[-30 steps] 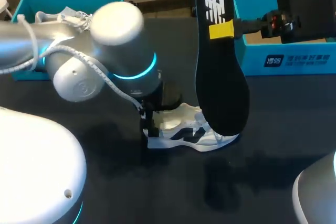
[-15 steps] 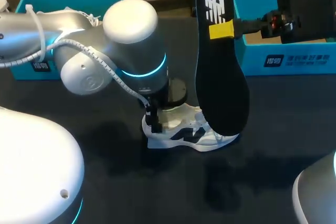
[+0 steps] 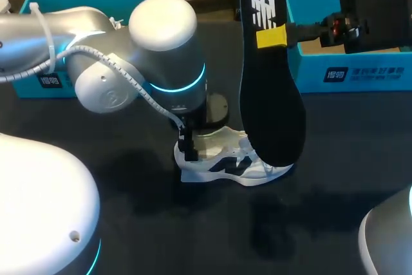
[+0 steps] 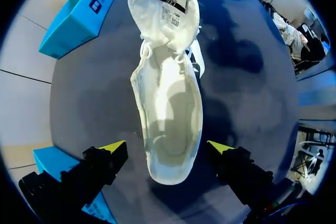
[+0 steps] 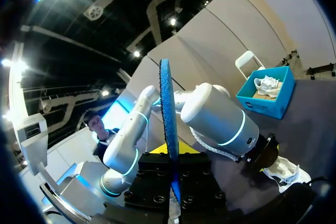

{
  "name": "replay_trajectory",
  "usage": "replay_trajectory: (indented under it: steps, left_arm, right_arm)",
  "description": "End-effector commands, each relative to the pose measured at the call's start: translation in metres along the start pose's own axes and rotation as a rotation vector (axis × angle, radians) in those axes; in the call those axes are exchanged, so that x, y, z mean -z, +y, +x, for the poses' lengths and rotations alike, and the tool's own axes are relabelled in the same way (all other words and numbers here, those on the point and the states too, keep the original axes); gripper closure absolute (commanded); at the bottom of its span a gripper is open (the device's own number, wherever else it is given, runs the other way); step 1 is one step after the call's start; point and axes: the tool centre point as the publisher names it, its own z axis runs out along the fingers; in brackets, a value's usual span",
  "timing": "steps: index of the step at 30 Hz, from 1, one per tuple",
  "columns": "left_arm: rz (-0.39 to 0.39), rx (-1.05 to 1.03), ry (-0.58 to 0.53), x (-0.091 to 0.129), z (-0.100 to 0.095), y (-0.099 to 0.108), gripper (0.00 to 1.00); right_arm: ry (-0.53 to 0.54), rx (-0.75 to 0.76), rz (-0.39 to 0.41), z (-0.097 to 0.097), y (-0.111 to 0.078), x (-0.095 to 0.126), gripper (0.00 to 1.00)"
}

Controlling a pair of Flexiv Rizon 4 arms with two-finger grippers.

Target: Take the shoe out of the shoebox, open the shoe tongue, remove and reinsert the insole, then place the shoe into the shoebox

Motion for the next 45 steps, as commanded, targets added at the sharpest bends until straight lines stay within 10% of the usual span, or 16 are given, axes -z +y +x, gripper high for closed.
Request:
replay_trajectory:
  steps: [1, 29, 45]
  left_arm:
    - [0.014, 0.009, 0.003, -0.002, -0.002, -0.004, 0.00]
    - [0.055, 0.009, 0.056, -0.046, -0.043, -0.070, 0.00]
    - [0.075, -0.002, 0.086, -0.054, -0.038, -0.068, 0.00]
  right_arm:
    - [-0.001, -0.002, 0.002, -0.001, 0.002, -0.003, 1.00]
    - [-0.001, -0.002, 0.002, -0.001, 0.002, -0.003, 1.00]
    - [-0.001, -0.002, 0.002, -0.001, 0.002, -0.003, 1.00]
